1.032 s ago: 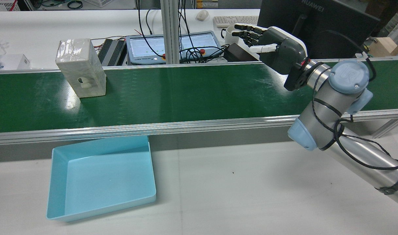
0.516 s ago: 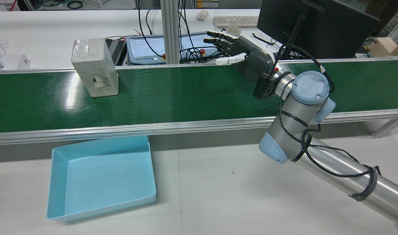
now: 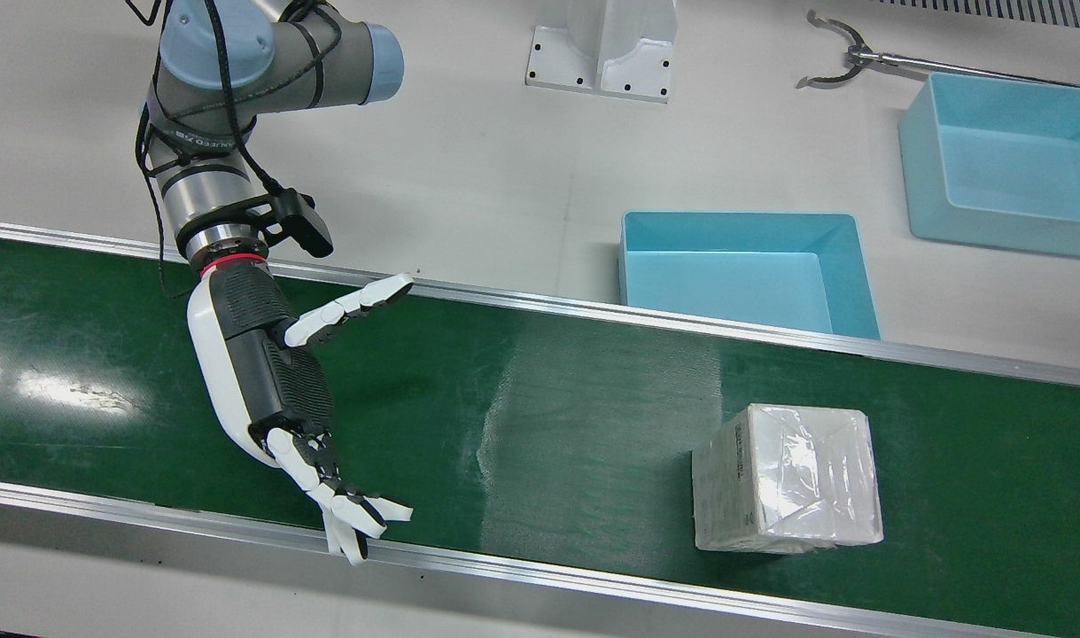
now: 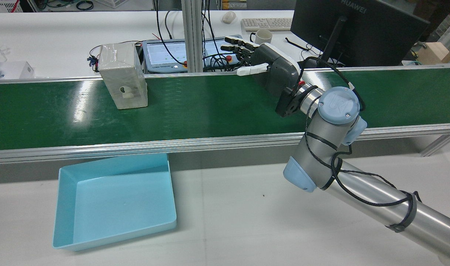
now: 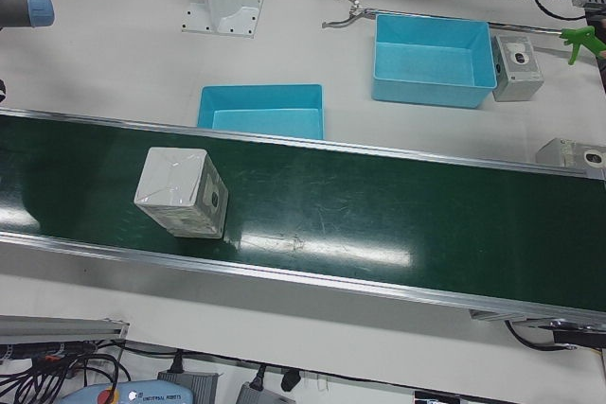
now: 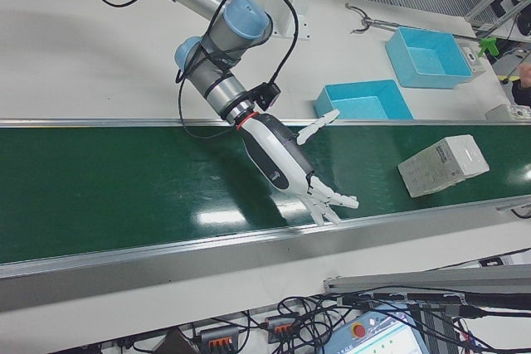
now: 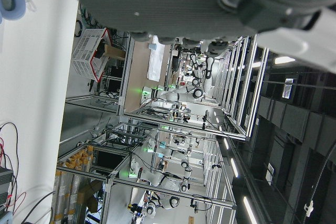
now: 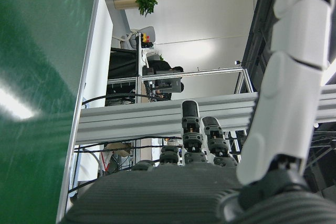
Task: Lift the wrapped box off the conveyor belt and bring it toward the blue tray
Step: 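Swing the right hand along the belt toward the wrapped white box, then close the right hand fingers around the wrapped white box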
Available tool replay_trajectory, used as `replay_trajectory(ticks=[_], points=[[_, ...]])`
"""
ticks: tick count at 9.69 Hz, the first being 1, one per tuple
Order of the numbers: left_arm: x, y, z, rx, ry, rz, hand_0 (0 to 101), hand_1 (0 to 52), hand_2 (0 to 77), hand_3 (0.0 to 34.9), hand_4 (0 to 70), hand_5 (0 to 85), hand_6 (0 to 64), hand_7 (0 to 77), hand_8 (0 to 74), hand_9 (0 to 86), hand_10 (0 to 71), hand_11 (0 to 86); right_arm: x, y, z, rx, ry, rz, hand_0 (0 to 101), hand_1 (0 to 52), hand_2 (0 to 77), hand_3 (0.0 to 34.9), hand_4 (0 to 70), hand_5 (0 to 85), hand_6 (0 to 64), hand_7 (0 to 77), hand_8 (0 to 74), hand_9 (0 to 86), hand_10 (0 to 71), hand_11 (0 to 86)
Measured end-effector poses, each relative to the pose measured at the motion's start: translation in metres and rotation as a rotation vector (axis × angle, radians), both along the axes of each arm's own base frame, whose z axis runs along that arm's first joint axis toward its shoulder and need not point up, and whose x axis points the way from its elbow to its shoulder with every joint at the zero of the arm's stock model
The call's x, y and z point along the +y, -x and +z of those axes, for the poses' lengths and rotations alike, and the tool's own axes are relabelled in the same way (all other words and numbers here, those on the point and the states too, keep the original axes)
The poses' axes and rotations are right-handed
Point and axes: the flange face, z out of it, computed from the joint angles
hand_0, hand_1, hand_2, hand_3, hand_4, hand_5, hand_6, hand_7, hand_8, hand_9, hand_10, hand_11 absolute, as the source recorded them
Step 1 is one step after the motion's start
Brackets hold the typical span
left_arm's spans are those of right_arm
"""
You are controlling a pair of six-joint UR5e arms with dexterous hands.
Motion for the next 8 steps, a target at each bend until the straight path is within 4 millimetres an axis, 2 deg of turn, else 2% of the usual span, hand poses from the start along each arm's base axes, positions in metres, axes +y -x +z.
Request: replay_trajectory(ticks=[2, 3, 4, 7, 8], points=[[0.0, 0.0, 0.0, 0.0, 0.0, 0.0, 0, 0.0, 0.5, 0.0, 0.0, 1.1, 0.5, 0.5, 0.5, 0.0, 0.5, 0.0, 0.0, 0.006, -0.011, -0.005, -0.012, 0.0, 45, 9.3, 9.3, 0.0, 10.9, 9.8, 7.6, 20.2, 2.7, 3.8, 0.0, 1.1], [0.0, 0.0, 0.0, 0.0, 0.0, 0.0, 0, 0.0, 0.5, 0.0, 0.5, 1.1, 0.5, 0.5, 0.5, 0.0, 0.5, 0.5, 0.0, 0.008, -0.013, -0.005, -0.014, -0.001, 45, 11.5, 10.9, 0.0, 10.4, 9.8, 7.6, 20.2, 2.7, 4.9, 0.0, 1.1], [0.0, 0.0, 0.0, 0.0, 0.0, 0.0, 0, 0.0, 1.1, 0.0, 0.5, 1.1, 0.0, 0.5, 0.5, 0.0, 0.5, 0.5, -0.001, 0.009, -0.013, -0.004, -0.014, -0.001, 45, 11.5, 10.9, 0.0, 10.4, 9.8, 6.5, 19.1, 2.7, 5.4, 0.0, 1.1], [0.0, 0.0, 0.0, 0.0, 0.0, 0.0, 0, 0.0, 1.1, 0.0, 0.5, 1.1, 0.5, 0.5, 0.5, 0.0, 0.0, 0.5, 0.001, 0.016, -0.007, 0.006, -0.004, -0.009, 45, 11.5, 13.1, 0.0, 10.4, 10.9, 6.5, 19.1, 2.2, 5.4, 0.0, 1.1], [0.0, 0.0, 0.0, 0.0, 0.0, 0.0, 0, 0.0, 1.1, 0.0, 0.5, 1.1, 0.5, 0.5, 0.5, 0.0, 0.0, 0.5, 0.0, 0.021, -0.002, 0.013, 0.004, -0.014, 45, 8.7, 11.4, 0.0, 13.1, 13.1, 7.6, 20.7, 3.8, 4.9, 0.0, 1.1]])
